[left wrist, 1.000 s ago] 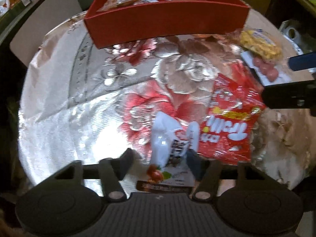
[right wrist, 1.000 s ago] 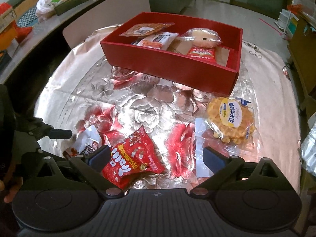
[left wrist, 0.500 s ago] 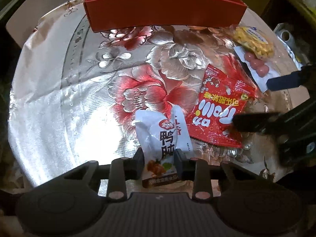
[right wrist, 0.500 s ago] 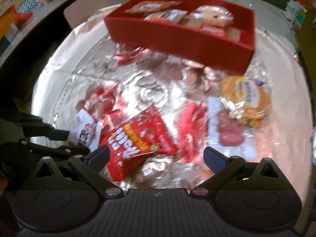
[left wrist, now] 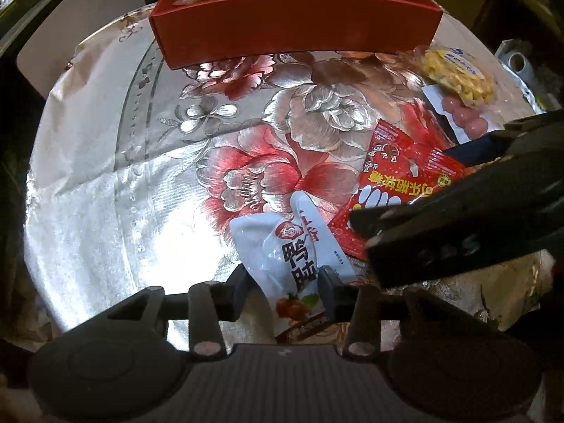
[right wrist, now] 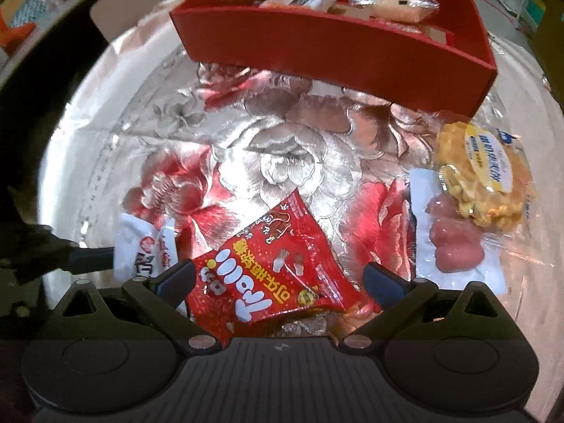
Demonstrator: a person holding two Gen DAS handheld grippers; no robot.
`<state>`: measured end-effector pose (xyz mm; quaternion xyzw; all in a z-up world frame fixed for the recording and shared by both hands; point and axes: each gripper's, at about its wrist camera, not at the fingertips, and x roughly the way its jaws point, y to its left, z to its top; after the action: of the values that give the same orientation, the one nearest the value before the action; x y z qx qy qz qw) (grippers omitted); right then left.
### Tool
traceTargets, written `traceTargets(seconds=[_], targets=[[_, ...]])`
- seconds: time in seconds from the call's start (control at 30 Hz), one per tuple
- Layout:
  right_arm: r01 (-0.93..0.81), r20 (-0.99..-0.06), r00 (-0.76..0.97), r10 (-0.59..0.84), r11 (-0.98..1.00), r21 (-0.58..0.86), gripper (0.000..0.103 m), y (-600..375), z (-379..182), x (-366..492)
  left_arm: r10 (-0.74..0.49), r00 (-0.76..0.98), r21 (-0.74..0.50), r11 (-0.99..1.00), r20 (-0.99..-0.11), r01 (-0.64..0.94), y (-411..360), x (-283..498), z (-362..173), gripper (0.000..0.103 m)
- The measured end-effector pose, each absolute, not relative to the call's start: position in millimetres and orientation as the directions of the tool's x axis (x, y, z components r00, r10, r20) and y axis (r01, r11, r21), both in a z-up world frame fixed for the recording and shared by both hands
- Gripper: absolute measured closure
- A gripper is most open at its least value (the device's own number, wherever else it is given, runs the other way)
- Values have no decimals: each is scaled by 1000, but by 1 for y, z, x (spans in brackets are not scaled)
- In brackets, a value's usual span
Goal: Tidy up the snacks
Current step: 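Grasp the white duck-neck bag with the left gripper while the right grasps the red Trolli bag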
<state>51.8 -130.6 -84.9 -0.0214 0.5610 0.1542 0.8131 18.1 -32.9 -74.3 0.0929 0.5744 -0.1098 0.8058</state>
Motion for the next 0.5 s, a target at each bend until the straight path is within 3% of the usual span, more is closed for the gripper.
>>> traceTargets(seconds=[0.5], targets=[[-273, -918, 383, 106, 962, -3, 0, -107, -98, 47, -58, 318, 46, 950, -946, 310, -35, 17, -77, 56]])
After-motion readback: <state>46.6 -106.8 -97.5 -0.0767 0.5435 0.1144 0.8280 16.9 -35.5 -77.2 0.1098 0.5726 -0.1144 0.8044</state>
